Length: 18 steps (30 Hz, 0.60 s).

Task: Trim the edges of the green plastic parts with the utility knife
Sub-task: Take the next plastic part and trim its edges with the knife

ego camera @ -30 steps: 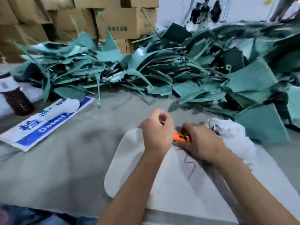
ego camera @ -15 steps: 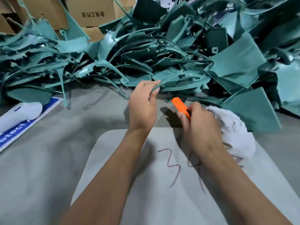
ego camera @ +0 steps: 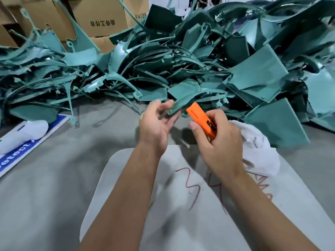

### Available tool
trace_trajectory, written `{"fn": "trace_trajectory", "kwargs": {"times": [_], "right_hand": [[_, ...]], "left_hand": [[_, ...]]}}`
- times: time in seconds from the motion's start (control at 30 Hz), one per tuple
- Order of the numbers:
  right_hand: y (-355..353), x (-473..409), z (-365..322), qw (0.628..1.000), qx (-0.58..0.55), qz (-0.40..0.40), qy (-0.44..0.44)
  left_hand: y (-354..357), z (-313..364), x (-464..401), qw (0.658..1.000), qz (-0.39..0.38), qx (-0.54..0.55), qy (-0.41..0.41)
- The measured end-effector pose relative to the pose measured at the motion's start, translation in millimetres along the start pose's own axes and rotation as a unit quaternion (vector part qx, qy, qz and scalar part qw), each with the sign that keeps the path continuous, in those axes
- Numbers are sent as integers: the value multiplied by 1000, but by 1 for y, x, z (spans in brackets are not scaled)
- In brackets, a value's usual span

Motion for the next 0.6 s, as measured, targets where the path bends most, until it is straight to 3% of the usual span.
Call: {"fn": "trace_trajectory", "kwargs": {"times": [0.07,0.13,0.23,0.33,0.4,0.6], "right_hand": [[-8,0,-9,998,-50,41,-29],[-16,3,-15,992,-99,69,-48],[-23,4,-17,986,-131,86,-63],[-31,4,-19,980,-126,124,-89],[-34,4,-22,978,-108,147,-96],[-30,5,-7,983,-92,156,-36]], "left_hand": [[-9,-4,-8,997,72,-14,-25],[-8,-11,-16,993,85,-50,-61],[17,-20,-13,987,-27,-58,-149],[27,-5,-11,986,-106,-98,-80],[29,5,-4,986,-119,-113,-35],[10,15,13,989,-32,-142,-9]]}}
Point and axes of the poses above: each hand's wrist, its own x-axis away from the middle knuckle, its own y-axis out of the palm, z = x × y, the point moved 8 cm from there along -x, towards the middle knuckle, and after that the axes turned 8 degrees about -x, right-handed, at the moved point
